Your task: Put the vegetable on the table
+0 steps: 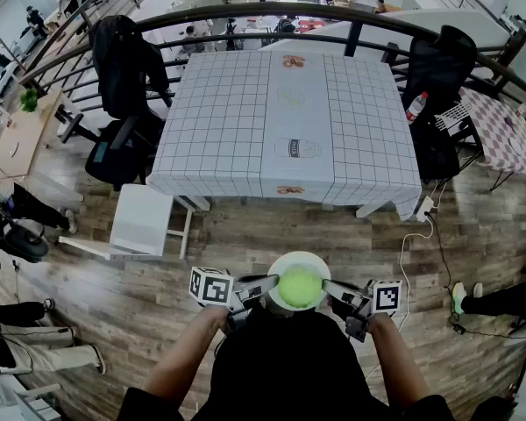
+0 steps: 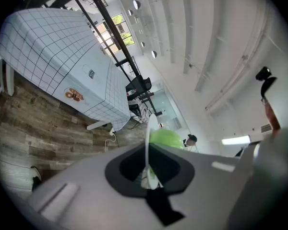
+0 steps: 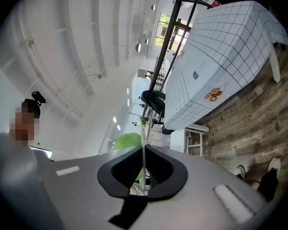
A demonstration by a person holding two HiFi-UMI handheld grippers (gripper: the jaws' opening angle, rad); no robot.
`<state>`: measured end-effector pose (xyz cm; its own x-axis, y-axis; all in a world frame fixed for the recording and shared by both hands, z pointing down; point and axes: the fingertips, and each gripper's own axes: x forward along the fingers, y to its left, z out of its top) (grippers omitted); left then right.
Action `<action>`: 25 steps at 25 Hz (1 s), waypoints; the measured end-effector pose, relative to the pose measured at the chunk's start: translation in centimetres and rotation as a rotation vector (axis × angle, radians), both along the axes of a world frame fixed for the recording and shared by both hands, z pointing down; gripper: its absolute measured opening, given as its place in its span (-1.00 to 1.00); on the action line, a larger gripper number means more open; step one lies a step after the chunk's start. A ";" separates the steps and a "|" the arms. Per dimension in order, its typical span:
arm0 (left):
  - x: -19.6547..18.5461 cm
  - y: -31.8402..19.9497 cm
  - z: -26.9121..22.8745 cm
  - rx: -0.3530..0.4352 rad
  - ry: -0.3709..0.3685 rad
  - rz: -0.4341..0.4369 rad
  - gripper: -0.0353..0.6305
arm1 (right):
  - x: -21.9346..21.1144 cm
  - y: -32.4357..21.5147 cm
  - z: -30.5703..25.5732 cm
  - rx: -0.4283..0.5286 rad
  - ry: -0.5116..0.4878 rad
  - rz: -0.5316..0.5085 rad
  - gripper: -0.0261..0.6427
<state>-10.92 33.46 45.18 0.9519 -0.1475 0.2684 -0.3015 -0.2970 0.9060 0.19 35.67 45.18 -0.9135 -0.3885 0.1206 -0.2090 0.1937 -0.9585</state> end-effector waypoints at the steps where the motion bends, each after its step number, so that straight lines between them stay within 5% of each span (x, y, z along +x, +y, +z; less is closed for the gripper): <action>1: -0.4 2.1 0.6 0.000 0.000 0.004 -0.85 | -0.4 2.1 0.6 0.001 -0.001 0.002 -0.89; 6: -0.7 7.9 3.6 0.019 -0.007 0.008 -0.85 | -0.7 8.0 3.7 0.014 -0.014 0.004 -0.89; 25: 3.3 5.7 4.3 -0.086 -0.047 -0.004 -0.85 | 3.5 5.4 5.0 -0.086 -0.020 -0.019 -0.89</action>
